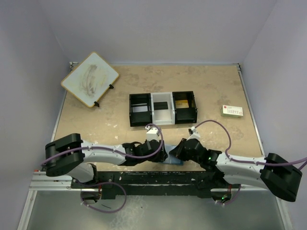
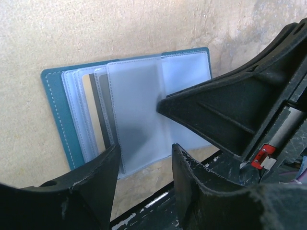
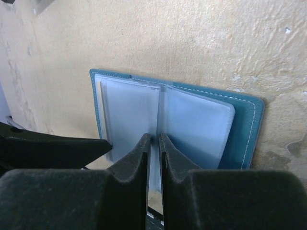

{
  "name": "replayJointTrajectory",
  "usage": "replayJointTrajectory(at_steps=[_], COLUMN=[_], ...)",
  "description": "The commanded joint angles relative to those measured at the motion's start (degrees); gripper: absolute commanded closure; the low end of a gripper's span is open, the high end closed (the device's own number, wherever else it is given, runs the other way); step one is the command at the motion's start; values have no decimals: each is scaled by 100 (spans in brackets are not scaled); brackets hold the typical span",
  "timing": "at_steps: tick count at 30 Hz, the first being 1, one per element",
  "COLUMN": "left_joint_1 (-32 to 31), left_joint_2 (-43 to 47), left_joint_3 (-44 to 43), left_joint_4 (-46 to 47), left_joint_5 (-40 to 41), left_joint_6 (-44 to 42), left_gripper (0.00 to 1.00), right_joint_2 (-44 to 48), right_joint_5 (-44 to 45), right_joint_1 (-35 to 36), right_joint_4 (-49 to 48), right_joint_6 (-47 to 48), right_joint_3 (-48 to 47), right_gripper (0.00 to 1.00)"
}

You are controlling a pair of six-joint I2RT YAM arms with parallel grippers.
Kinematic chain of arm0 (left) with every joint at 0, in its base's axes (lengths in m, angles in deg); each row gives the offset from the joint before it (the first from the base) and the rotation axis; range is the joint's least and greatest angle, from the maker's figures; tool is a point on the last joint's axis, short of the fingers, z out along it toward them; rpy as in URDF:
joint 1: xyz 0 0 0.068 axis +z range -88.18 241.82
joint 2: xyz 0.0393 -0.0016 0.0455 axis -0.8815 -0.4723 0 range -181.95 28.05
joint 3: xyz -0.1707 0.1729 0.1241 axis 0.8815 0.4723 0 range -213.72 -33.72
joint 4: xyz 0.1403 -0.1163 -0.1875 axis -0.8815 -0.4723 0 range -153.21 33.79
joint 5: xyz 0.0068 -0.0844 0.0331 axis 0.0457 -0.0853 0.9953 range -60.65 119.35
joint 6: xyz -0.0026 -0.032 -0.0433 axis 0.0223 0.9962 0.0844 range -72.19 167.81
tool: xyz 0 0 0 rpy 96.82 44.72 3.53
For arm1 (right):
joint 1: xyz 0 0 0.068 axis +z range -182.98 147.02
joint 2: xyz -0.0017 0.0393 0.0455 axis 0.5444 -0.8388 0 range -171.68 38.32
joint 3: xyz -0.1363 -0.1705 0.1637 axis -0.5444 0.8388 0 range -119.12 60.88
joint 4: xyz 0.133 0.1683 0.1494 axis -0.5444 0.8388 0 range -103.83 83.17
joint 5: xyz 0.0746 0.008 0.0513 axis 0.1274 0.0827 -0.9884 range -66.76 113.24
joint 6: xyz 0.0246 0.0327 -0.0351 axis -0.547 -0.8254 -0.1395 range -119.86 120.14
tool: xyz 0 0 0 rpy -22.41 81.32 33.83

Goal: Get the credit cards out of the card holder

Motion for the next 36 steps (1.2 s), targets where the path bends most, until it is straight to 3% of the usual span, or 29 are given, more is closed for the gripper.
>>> replayJointTrajectory(at_steps=[1, 8, 26, 36], left_joint_1=[-51, -53, -85, -114], left_joint_2=[-107, -205, -391, -920], left_joint_3=[-290, -277, -487, -538], left_joint_4=[9, 130, -330, 201], left_joint_5=[-19, 106, 627, 119], left_joint_6=[-58, 78, 182, 91], left_gripper=[56, 56, 46, 52], right_joint_2=[-1, -111, -129, 786], right_joint_5=[479, 631, 503, 278], right_joint_1=[13, 20, 15, 13], right_joint_4=[605, 943, 746, 703], right_joint_6=[-188, -374, -1078, -648], right_joint_3=[15, -125, 266, 365], right_gripper=[86, 91, 90, 68])
